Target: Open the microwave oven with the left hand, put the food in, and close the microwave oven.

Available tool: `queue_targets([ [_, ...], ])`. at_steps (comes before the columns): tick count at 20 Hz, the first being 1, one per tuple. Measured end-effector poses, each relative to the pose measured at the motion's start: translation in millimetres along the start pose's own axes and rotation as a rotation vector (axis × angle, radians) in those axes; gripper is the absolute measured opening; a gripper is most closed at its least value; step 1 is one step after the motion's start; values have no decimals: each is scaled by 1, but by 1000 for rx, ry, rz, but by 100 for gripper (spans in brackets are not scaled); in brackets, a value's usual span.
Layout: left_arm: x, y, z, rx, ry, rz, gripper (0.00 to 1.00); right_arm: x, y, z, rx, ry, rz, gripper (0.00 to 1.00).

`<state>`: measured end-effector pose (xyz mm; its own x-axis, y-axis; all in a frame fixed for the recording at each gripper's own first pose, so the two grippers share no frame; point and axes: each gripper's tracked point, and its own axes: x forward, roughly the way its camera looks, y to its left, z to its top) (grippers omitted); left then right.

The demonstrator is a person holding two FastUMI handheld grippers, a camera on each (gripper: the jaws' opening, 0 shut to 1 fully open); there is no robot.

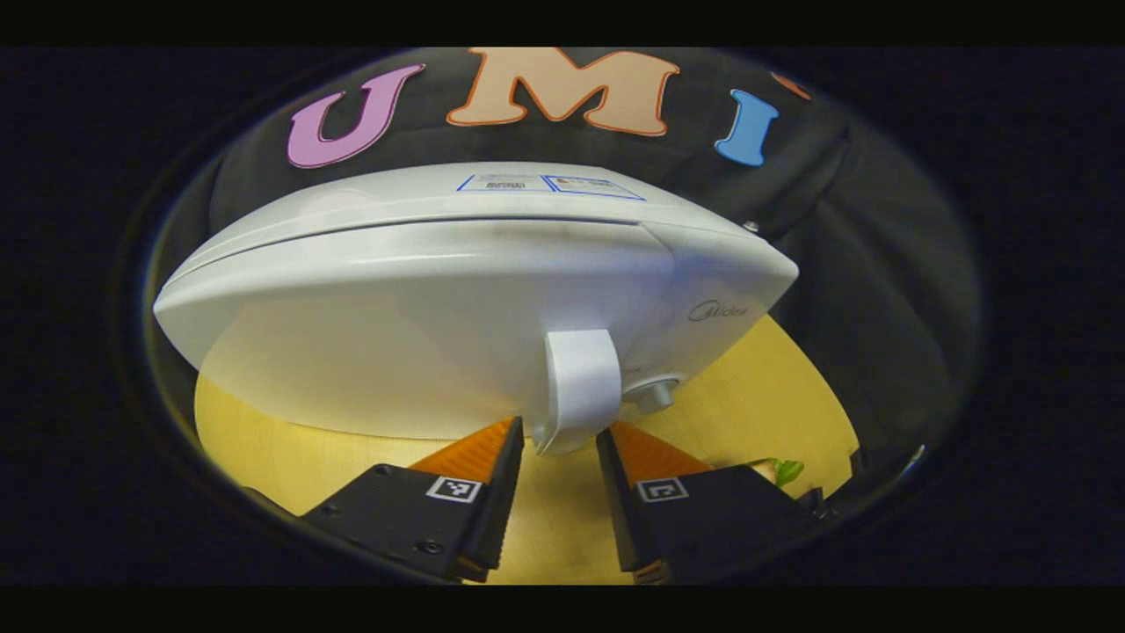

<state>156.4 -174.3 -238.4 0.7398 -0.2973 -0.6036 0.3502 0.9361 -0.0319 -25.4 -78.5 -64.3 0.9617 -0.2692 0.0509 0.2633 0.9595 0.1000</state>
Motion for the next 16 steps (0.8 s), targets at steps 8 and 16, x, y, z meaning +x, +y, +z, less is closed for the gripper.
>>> queue_targets([
  [8, 5, 0, -1, 8, 32, 27, 27, -1, -8, -2, 16, 6, -8, 94],
  [16, 6, 4, -3, 8, 29, 82, 17, -7, -22, 0, 68, -8, -15, 88],
])
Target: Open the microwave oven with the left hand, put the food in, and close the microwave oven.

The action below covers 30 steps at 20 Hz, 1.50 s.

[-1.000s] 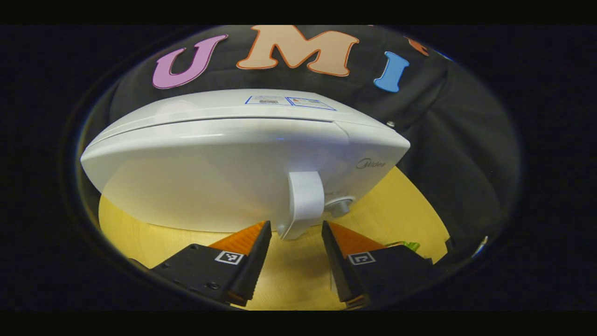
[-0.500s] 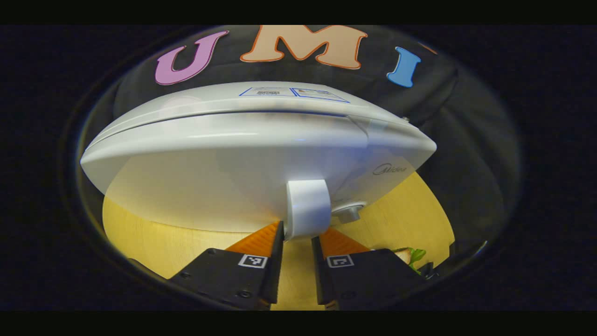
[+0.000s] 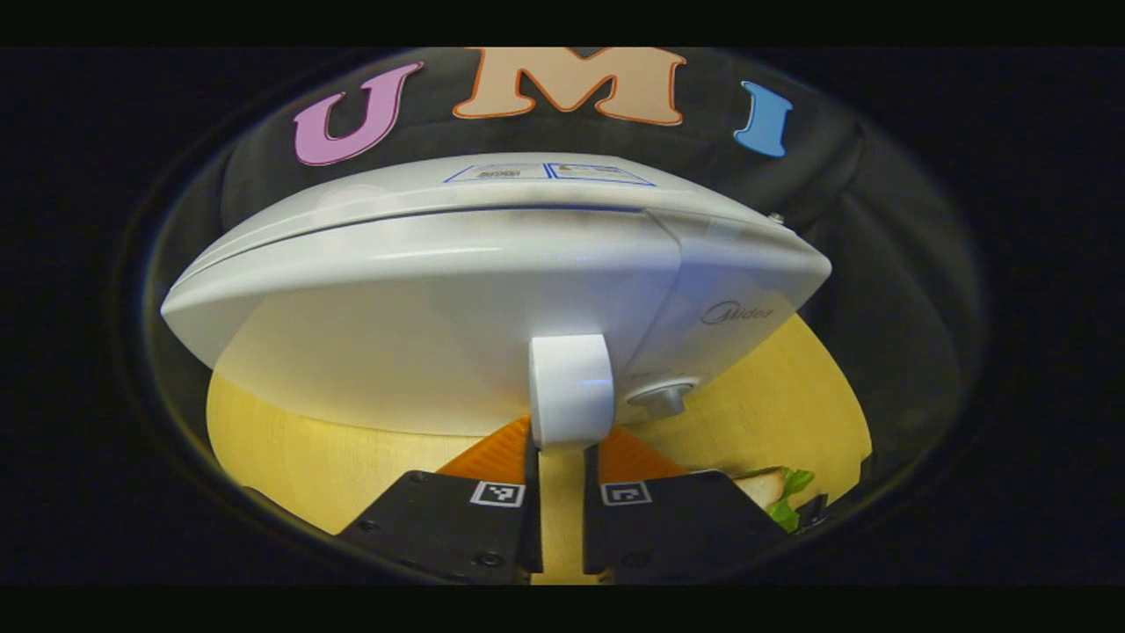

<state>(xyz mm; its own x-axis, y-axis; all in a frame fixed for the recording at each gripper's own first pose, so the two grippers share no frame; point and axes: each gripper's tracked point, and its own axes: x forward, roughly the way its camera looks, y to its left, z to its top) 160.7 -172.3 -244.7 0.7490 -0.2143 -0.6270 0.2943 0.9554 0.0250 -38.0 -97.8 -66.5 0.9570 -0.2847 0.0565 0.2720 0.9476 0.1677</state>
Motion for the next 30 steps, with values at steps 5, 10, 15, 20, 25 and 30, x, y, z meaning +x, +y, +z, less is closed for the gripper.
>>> queue_targets([
  [5, -3, 0, 0, 9, -15, -4, 10, -1, 6, -8, -17, 28, 27, 88],
  [10, -5, 0, 0, -1, -52, -8, 7, -5, 13, -6, -63, 18, 59, 89],
  [15, -6, 0, 2, -24, -109, -4, 6, 0, 4, -9, -56, 42, 42, 89],
  [20, -8, 1, 4, -42, -158, 16, 6, 4, 3, -13, -74, 66, 34, 89],
  [25, -27, 1, -14, -25, -190, 22, 6, 6, 17, -21, -126, 97, 74, 97],
  [30, -54, 3, -43, -16, -166, -51, 7, 2, 38, -41, -146, 160, 148, 89],
])
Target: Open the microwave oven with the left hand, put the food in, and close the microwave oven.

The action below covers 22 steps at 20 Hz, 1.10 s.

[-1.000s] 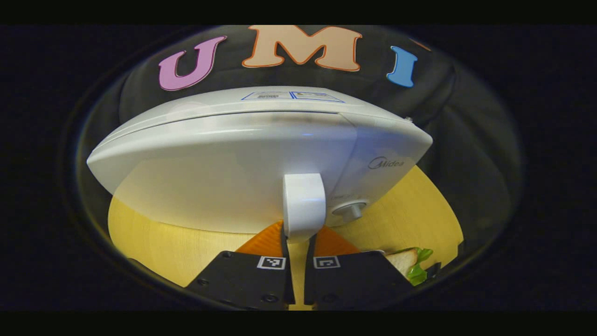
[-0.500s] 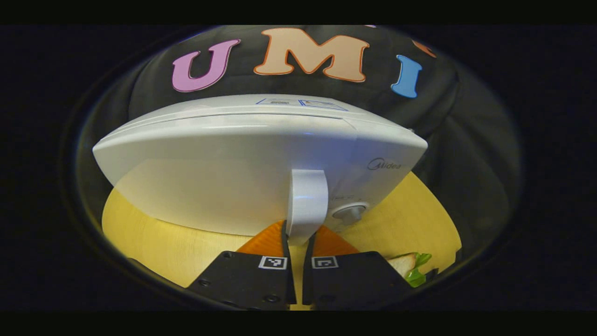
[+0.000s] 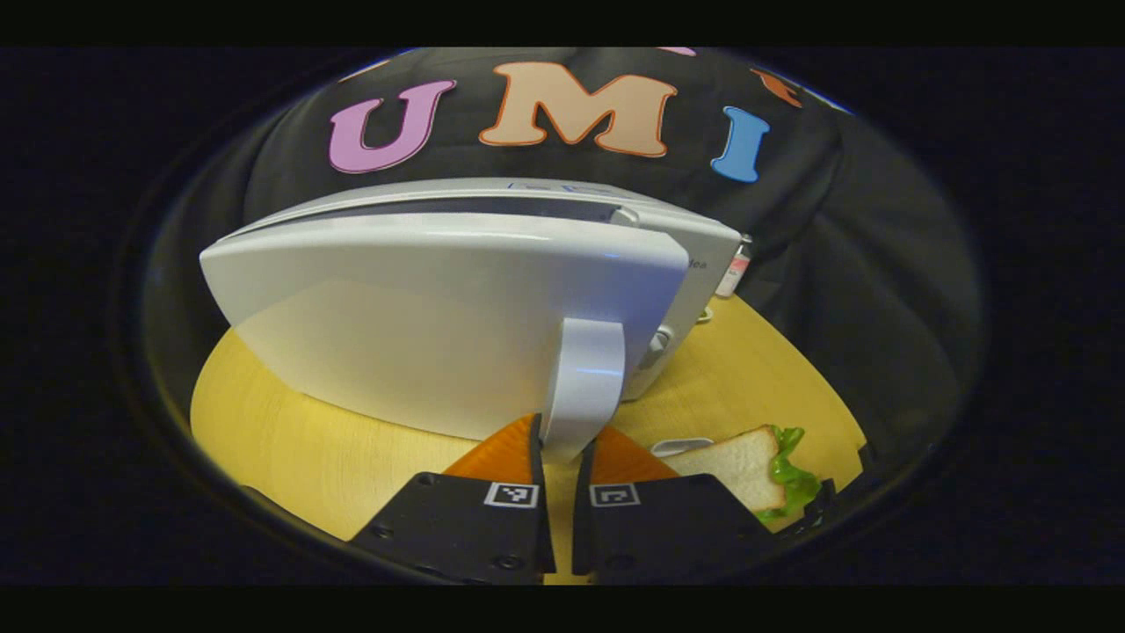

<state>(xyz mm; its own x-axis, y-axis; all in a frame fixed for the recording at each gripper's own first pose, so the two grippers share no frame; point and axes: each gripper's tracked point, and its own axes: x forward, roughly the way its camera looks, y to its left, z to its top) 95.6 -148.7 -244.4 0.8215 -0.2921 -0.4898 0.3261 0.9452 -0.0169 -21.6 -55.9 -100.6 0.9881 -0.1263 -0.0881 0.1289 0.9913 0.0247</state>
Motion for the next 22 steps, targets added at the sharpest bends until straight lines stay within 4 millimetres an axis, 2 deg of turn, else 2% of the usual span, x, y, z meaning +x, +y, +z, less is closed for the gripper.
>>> queue_targets([
  [1, 0, 1, -4, 17, 3, 4, 12, 0, 5, -5, 1, 16, 17, 89],
  [3, -5, 3, -9, 29, 4, 8, 11, -3, 11, -11, -4, 34, 41, 89],
  [4, -9, 3, -12, 19, 12, 4, 19, -4, 14, -13, -9, 40, 50, 89],
  [5, -12, 5, -14, 5, 15, -2, 19, -7, 16, -16, -13, 45, 57, 89],
  [8, -23, 14, -23, -7, 32, -3, 29, -15, 18, -21, -18, 53, 66, 89],
  [9, -27, 18, -25, 5, 32, 1, 40, -15, 18, -21, -18, 52, 67, 89],
  [10, -32, 22, -27, 19, 29, 8, 45, -16, 18, -21, -15, 52, 68, 89],
  [11, -37, 25, -28, 28, 25, 12, 56, -15, 18, -22, -9, 56, 72, 89],
  [12, -43, 30, -26, 31, 11, 25, 60, -14, 19, -24, -3, 63, 77, 89],
  [14, -52, 42, -24, 21, -10, 54, 76, -10, 21, -28, 6, 82, 86, 89],
  [15, -56, 48, -28, 10, -5, 69, 88, -9, 22, -29, 9, 90, 92, 89],
  [16, -62, 50, -31, -5, 2, 67, 93, -8, 24, -30, 12, 100, 101, 97],
  [17, -65, 51, -34, -23, 14, 69, 100, -7, 26, -31, 12, 104, 108, 97],
  [20, -78, 57, -42, -37, 29, 89, 100, -6, 29, -32, 6, 108, 127, 97],
  [21, -82, 59, -44, -39, 32, 95, 100, -5, 31, -33, 3, 113, 135, 89],
  [22, -87, 62, -46, -41, 37, 103, 100, -3, 33, -35, 2, 123, 145, 89],
])
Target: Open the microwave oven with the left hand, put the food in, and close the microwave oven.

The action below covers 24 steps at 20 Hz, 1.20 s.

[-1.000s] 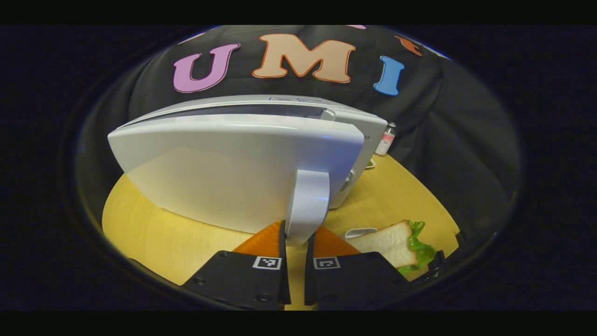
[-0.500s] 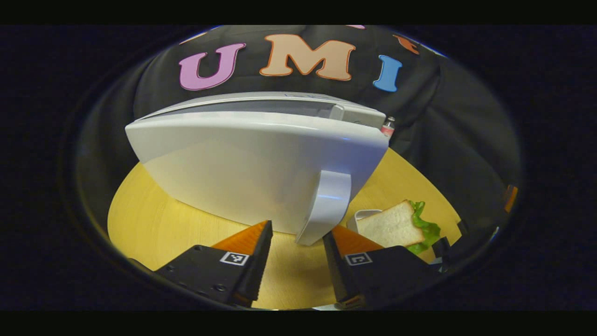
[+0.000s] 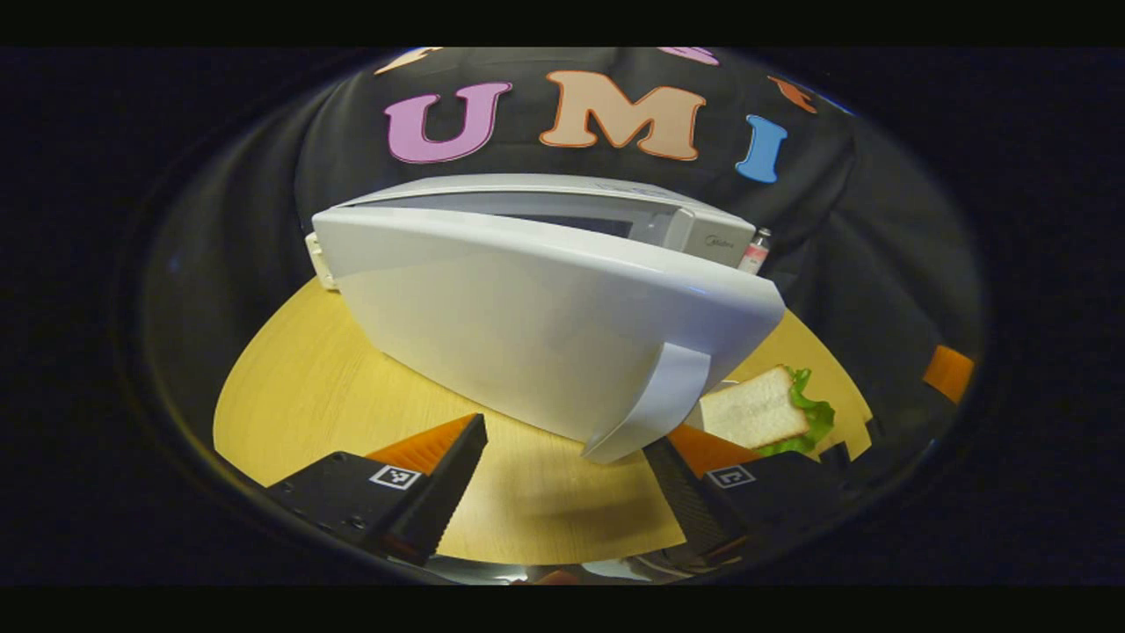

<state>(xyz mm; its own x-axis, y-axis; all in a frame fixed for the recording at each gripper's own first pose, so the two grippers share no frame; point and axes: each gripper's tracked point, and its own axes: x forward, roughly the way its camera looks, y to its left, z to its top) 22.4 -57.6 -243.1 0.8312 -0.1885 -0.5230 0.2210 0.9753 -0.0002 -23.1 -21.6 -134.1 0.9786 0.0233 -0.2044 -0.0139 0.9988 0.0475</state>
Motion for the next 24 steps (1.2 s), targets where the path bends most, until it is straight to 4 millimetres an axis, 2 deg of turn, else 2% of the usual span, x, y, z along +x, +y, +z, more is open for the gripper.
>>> queue_targets([
  [7, -38, 31, -24, -121, 34, 94, 100, 22, 5, -19, 16, 105, 45, 89],
  [9, -51, 44, -31, -151, 35, 130, 100, 29, 6, -26, 16, 143, 48, 89],
  [10, -56, 51, -35, -164, 41, 150, 100, 32, 7, -29, 17, 160, 51, 97],
  [19, -113, 122, -67, -290, 60, 341, 100, 55, 5, -68, -52, 319, 70, 98],
  [24, -141, 154, -83, -418, 53, 380, 100, 58, 7, -71, -62, 338, 76, 98],
])
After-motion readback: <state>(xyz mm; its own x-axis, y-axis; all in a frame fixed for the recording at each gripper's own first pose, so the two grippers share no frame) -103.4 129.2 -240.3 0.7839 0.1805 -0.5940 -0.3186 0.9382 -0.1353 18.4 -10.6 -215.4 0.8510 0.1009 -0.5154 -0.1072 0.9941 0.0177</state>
